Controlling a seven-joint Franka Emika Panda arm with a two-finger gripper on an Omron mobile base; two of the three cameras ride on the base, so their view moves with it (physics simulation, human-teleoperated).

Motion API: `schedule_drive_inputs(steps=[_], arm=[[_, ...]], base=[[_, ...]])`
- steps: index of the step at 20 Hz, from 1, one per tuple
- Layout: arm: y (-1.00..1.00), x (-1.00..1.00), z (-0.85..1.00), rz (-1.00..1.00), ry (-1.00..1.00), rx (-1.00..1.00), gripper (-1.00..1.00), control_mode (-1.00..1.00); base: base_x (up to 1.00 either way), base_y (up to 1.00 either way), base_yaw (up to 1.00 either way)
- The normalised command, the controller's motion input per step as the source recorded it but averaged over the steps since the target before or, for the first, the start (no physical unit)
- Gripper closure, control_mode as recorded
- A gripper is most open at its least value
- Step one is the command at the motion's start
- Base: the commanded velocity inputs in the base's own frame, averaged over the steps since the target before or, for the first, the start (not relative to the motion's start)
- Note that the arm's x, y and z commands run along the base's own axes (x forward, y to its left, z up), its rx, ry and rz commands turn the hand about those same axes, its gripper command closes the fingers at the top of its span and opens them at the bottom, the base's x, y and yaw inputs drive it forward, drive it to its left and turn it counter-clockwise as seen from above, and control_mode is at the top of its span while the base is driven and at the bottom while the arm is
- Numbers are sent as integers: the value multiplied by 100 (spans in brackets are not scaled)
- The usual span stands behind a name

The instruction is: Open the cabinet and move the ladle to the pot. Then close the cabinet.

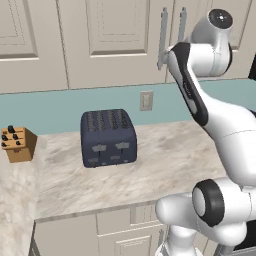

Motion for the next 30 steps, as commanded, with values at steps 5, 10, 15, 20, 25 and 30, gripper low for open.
schedule_drive_inputs(steps=[5, 10, 15, 20, 25, 30], arm=[[-10, 27, 0, 0, -1, 0, -100, -100], [-6, 27, 0, 0, -2, 0, -100, -100], [0, 26, 0, 0, -3, 0, -100, -100], [0, 21, 0, 0, -6, 0, -100, -100], [-1, 13, 0, 0, -5, 2, -100, -100], [0, 16, 0, 0, -4, 2, -100, -100]], base=[[0, 0, 0], [0, 0, 0], [0, 0, 0], [0, 0, 0], [0, 0, 0], [0, 0, 0]])
